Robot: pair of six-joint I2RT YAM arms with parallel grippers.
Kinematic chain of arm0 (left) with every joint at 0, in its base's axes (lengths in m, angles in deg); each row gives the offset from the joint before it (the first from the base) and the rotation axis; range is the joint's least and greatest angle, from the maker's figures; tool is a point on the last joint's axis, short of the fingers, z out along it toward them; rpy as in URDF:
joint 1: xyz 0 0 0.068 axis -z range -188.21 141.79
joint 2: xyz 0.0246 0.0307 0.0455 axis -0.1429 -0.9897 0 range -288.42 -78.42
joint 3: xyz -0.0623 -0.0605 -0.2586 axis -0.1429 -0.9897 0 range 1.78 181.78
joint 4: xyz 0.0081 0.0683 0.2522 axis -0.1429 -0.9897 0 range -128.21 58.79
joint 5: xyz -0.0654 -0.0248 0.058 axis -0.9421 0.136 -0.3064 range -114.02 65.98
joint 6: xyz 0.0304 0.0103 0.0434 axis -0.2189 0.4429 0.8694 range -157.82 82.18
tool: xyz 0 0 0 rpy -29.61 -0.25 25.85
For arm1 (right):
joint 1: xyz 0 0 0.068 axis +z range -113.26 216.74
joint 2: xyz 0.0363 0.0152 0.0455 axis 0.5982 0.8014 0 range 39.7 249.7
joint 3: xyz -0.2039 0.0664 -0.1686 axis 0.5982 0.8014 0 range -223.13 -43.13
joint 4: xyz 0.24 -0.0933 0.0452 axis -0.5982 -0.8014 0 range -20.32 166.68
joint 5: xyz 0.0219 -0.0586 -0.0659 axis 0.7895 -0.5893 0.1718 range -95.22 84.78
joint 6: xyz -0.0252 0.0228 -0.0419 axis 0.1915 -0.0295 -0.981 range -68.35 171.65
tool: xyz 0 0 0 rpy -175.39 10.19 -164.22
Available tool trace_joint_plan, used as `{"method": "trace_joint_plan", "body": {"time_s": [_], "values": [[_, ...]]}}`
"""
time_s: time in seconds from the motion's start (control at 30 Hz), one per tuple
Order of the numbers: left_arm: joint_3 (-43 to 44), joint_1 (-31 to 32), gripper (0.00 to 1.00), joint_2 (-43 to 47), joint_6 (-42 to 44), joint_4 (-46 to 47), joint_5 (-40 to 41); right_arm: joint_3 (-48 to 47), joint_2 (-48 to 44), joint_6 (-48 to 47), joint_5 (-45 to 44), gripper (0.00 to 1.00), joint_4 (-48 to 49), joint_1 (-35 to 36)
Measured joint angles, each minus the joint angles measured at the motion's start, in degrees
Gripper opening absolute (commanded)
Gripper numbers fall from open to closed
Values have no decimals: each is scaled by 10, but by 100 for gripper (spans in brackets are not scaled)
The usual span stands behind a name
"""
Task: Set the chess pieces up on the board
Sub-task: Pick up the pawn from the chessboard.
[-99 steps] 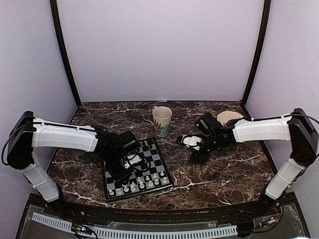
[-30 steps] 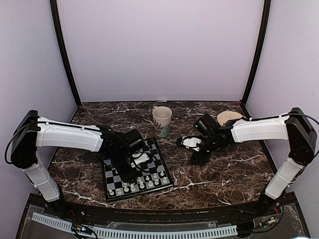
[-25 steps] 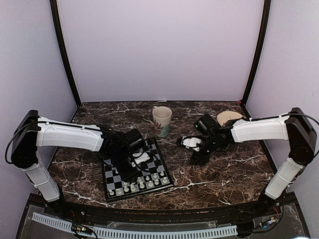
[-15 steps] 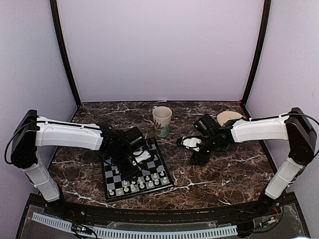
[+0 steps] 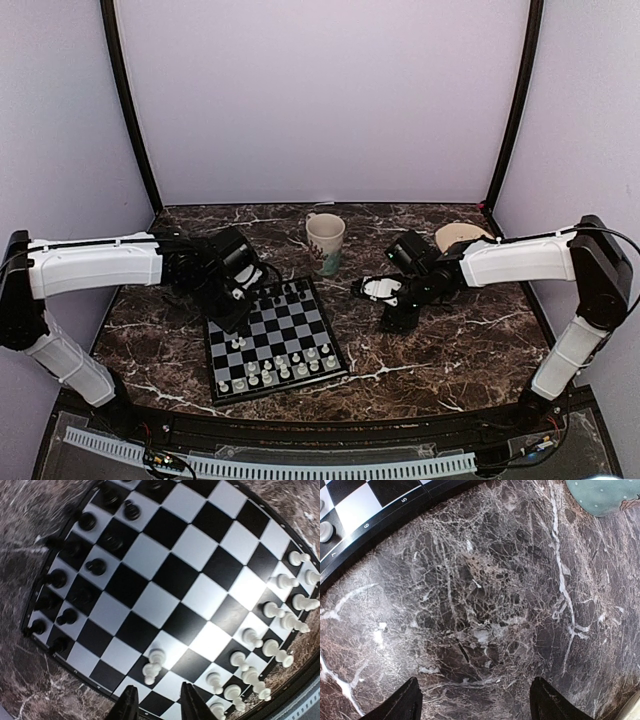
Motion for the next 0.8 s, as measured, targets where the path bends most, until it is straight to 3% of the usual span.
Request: {"method": "trace_joint_plan", "body": {"time_s": [0.27, 0.8], "values": [[-45, -34, 33, 32, -30, -10, 2, 0, 0, -4, 0, 74, 0, 0], [-46, -45, 23, -45, -5, 0, -5, 0, 0, -5, -12, 74, 0, 1]]}}
